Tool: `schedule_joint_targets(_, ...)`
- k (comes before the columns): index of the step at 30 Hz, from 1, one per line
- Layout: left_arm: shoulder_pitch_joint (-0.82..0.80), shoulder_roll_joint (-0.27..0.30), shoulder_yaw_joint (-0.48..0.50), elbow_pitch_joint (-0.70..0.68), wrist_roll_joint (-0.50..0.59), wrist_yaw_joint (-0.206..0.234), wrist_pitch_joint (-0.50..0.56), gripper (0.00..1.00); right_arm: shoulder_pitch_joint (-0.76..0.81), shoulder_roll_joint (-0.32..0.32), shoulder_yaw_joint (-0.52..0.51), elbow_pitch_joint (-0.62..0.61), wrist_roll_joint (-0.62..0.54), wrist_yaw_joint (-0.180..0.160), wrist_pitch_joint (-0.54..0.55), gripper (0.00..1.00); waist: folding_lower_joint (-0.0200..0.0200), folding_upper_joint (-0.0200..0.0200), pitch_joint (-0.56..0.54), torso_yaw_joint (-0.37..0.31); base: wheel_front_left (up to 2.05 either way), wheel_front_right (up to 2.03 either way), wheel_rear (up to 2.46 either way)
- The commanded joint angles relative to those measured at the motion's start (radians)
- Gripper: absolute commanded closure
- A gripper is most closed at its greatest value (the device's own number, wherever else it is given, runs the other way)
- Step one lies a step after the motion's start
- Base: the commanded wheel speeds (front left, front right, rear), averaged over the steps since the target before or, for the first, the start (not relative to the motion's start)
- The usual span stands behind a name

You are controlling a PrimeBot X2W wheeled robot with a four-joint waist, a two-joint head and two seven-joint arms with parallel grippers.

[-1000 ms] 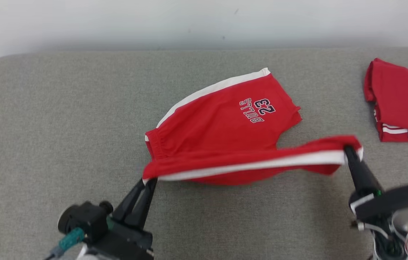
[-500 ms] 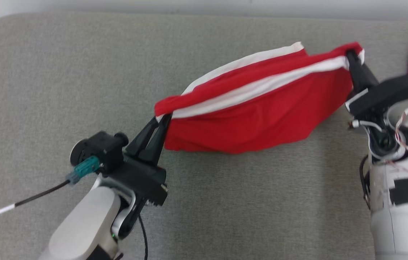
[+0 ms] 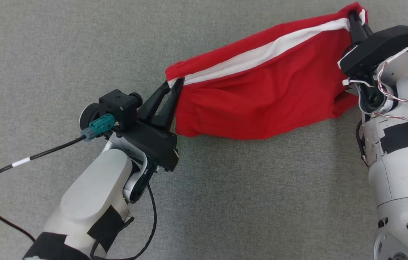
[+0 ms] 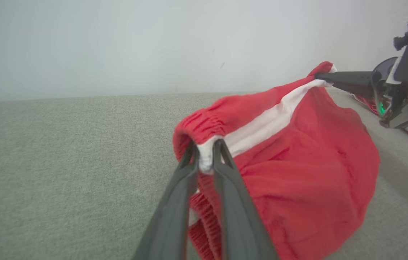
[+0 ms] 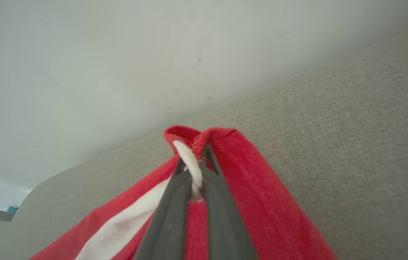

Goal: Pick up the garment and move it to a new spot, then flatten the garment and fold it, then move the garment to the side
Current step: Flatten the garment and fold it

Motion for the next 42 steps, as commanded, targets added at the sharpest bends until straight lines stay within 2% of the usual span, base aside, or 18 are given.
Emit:
schedule_joint_targets(1,-0.010,-0.004,0.004,0.002,0.006,0.001,-0.003,0.00,-0.009,-0.006,0.014,0.011,-0.007,-0.002,-0.015,0.00,-0.0003,-0.0002,0.000,0.003,0.00,0.00,0.00)
schedule_joint_targets(8,0.072,0.005,0.070,-0.016,0.038,0.001,-0.003,0.00,0.049,-0.076,0.162,0.041,-0.016,-0.002,-0.085,0.00,-0.0003,-0.0002,-0.058,-0.010,0.00,0.00,0.00)
schedule_joint_targets(15,0.230,0.020,0.260,-0.148,0.138,0.011,-0.003,0.00,0.158,-0.155,0.273,0.030,0.041,-0.002,-0.125,0.00,-0.0003,-0.0002,-0.115,-0.017,0.00,0.00,0.00)
schedule_joint_targets(16,0.230,0.020,0.260,-0.148,0.138,0.011,-0.003,0.00,0.158,-0.155,0.273,0.030,0.041,-0.002,-0.125,0.00,-0.0003,-0.0002,-0.115,-0.017,0.00,0.00,0.00)
schedule_joint_targets(22,0.407,-0.014,0.437,-0.312,0.266,0.017,-0.003,0.00,0.229,-0.192,0.310,0.050,0.085,-0.002,-0.147,0.00,-0.0003,-0.0002,-0.135,-0.007,0.00,0.00,0.00)
schedule_joint_targets(30,0.570,-0.089,0.587,-0.457,0.379,0.005,-0.003,0.00,0.240,-0.211,0.312,0.120,0.106,-0.002,-0.180,0.00,-0.0003,-0.0002,-0.132,0.027,0.00,0.00,0.00)
schedule_joint_targets(34,0.629,-0.119,0.630,-0.484,0.400,0.000,-0.003,0.00,0.219,-0.209,0.302,0.170,0.111,-0.002,-0.190,0.00,-0.0003,-0.0002,-0.125,0.040,0.00,0.00,0.00)
schedule_joint_targets(39,0.658,-0.135,0.627,-0.492,0.409,0.001,-0.003,0.00,0.203,-0.192,0.305,0.230,0.118,-0.002,-0.187,0.00,-0.0003,-0.0002,-0.121,0.059,0.00,0.00,0.00)
schedule_joint_targets(40,0.659,-0.137,0.627,-0.491,0.407,0.000,-0.003,0.00,0.204,-0.185,0.307,0.240,0.121,-0.002,-0.180,0.53,-0.0003,-0.0002,-0.121,0.061,0.00,0.00,0.00)
schedule_joint_targets(41,0.659,-0.138,0.625,-0.491,0.407,0.000,-0.003,0.00,0.205,-0.181,0.308,0.248,0.129,-0.002,-0.178,1.00,-0.0003,-0.0002,-0.122,0.062,0.00,0.00,0.00)
schedule_joint_targets(42,0.659,-0.139,0.624,-0.489,0.408,0.000,-0.003,0.00,0.204,-0.181,0.308,0.254,0.134,-0.002,-0.179,1.00,-0.0003,-0.0002,-0.124,0.064,0.00,0.00,0.00)
